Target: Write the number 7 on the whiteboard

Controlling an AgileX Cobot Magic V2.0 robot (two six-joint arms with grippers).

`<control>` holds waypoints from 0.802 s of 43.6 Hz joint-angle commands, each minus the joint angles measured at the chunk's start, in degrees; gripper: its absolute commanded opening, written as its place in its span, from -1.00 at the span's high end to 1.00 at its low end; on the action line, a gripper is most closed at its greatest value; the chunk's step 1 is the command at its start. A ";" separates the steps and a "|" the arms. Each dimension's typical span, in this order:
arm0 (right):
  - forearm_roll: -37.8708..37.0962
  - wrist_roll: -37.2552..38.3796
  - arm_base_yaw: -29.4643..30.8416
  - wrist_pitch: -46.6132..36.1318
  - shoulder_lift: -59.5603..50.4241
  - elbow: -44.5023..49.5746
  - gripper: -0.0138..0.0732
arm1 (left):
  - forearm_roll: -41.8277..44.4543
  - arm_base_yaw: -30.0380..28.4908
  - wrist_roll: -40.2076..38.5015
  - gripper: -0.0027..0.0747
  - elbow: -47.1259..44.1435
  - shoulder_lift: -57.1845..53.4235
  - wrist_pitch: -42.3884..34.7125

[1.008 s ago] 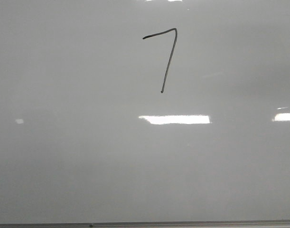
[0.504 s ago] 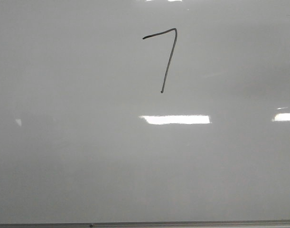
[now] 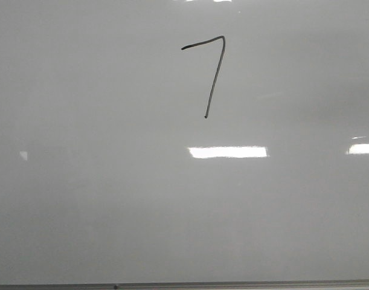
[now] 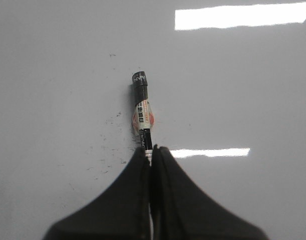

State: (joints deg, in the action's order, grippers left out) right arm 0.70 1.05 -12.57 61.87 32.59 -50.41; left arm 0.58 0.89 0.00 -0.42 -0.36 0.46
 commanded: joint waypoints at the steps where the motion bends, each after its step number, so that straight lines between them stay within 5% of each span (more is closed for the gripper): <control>1: -0.70 0.00 0.33 -3.79 0.09 -1.18 0.84 | -0.58 0.04 0.00 0.98 -0.69 -0.71 -4.78; 19: -1.09 -0.22 2.27 -5.67 -2.32 1.21 0.84 | -0.58 0.04 0.00 0.99 -0.69 -0.71 -4.78; 35: 0.39 -0.22 11.63 -43.13 -20.89 31.28 0.84 | -0.58 0.04 0.00 0.99 -0.69 -0.71 -4.78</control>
State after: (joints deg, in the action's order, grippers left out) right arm 0.79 1.05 -2.08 31.56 15.27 -23.85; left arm 0.58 0.89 0.00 -0.42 -0.36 0.46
